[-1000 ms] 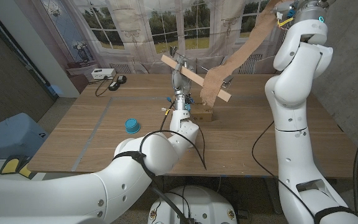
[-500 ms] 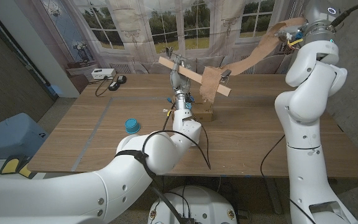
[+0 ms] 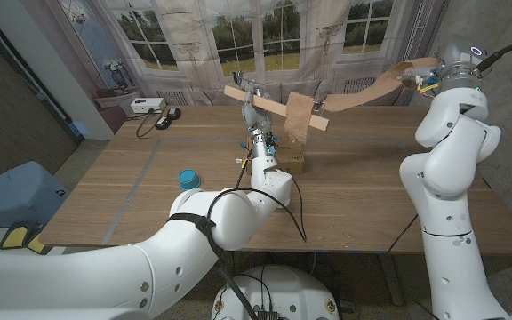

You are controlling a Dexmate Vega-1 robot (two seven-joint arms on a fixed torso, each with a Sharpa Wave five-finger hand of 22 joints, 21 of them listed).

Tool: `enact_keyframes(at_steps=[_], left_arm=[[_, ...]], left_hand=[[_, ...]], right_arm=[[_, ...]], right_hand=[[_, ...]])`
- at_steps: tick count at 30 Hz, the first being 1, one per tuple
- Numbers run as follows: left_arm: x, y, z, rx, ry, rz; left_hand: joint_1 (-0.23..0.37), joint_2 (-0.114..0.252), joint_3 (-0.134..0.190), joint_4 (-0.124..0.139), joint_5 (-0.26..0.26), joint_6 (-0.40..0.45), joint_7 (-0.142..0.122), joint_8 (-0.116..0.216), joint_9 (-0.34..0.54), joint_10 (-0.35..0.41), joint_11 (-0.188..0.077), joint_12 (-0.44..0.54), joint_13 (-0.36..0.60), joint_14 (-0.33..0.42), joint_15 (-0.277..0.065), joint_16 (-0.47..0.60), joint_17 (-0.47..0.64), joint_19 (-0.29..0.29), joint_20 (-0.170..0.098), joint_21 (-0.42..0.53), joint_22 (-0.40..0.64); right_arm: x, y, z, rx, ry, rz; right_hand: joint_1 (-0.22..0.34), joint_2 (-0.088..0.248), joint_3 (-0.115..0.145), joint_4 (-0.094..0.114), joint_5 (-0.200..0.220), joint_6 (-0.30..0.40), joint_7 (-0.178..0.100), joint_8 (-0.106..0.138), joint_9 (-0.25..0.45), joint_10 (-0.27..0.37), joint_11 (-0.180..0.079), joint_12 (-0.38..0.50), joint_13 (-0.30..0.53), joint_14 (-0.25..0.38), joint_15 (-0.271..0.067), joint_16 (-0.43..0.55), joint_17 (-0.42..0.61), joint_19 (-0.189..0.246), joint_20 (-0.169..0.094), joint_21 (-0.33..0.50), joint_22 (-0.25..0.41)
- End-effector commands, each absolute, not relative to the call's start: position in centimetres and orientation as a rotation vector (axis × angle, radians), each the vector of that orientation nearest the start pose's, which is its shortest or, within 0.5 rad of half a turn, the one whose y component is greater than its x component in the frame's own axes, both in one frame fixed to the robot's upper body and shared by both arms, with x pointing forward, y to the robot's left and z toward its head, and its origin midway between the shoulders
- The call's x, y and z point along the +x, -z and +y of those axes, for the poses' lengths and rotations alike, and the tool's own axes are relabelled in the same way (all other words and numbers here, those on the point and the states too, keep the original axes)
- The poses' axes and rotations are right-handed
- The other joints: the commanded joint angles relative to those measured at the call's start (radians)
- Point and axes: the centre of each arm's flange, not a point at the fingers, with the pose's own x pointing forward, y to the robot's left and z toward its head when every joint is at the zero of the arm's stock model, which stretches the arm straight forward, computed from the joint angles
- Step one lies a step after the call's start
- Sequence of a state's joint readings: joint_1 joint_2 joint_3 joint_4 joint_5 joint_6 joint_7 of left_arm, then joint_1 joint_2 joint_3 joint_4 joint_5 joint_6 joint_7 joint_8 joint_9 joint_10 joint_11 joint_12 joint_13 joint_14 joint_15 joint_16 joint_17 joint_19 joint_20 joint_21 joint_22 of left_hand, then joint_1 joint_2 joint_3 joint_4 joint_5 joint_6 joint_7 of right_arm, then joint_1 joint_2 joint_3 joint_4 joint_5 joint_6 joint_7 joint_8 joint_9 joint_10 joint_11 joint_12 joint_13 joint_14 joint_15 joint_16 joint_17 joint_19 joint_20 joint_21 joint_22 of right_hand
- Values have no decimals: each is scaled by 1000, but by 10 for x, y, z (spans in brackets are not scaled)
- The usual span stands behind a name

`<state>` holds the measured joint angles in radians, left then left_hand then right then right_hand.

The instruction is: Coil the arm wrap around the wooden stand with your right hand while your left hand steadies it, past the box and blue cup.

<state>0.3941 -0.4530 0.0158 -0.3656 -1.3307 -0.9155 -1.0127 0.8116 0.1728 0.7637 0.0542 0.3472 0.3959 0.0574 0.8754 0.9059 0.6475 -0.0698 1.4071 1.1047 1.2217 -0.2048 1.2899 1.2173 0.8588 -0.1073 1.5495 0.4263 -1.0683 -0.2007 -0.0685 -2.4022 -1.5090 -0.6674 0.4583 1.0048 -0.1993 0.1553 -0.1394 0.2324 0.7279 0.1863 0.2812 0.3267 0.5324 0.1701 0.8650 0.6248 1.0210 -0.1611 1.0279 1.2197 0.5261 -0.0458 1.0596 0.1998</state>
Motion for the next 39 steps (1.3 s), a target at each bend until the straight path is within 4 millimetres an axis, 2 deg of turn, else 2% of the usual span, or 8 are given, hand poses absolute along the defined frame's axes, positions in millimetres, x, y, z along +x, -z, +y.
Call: enact_keyframes(at_steps=[1,9,19,39], left_arm=[[645,-19,40,-1164,451,-1074],[649,-23,36,-1198,438,-1040],[652,-25,28,-1234,392,-989],[650,-30,21,-1190,319,-951]], left_hand=[[-5,15,100,93,-6,-6,1,7,2,8,-18,155,134,-6,-2,5,3,-3,-95,0,2],[-8,15,101,94,-6,-10,0,9,-2,4,-21,155,134,-10,-2,4,3,-8,-96,-2,-1],[-12,15,103,95,-7,-17,-2,14,1,-3,-19,154,134,-17,-2,1,3,-12,-96,-3,-3],[-20,17,106,95,-9,-32,-2,14,-9,-16,-21,153,133,-32,-2,-4,3,-25,-99,-7,-15]], right_arm=[[415,-111,-324,-1034,816,-350],[423,-96,-336,-978,761,-308],[426,-77,-341,-968,693,-222],[435,-26,-326,-1037,489,-28]], right_hand=[[321,320,-3,2,5,349,-195,2,0,425,-242,-3,-3,0,-60,-2,3,-2,-99,12,-1],[325,320,-5,3,5,353,-192,-2,-2,430,-239,-6,-5,5,-60,-3,2,0,-95,21,-3],[329,321,-8,5,4,352,-191,-13,-4,426,-240,-10,2,6,-60,-7,2,-6,-92,34,-6],[337,324,-12,7,0,352,-188,-24,0,422,-234,-18,9,-2,-60,-17,2,-21,-93,51,-9]])
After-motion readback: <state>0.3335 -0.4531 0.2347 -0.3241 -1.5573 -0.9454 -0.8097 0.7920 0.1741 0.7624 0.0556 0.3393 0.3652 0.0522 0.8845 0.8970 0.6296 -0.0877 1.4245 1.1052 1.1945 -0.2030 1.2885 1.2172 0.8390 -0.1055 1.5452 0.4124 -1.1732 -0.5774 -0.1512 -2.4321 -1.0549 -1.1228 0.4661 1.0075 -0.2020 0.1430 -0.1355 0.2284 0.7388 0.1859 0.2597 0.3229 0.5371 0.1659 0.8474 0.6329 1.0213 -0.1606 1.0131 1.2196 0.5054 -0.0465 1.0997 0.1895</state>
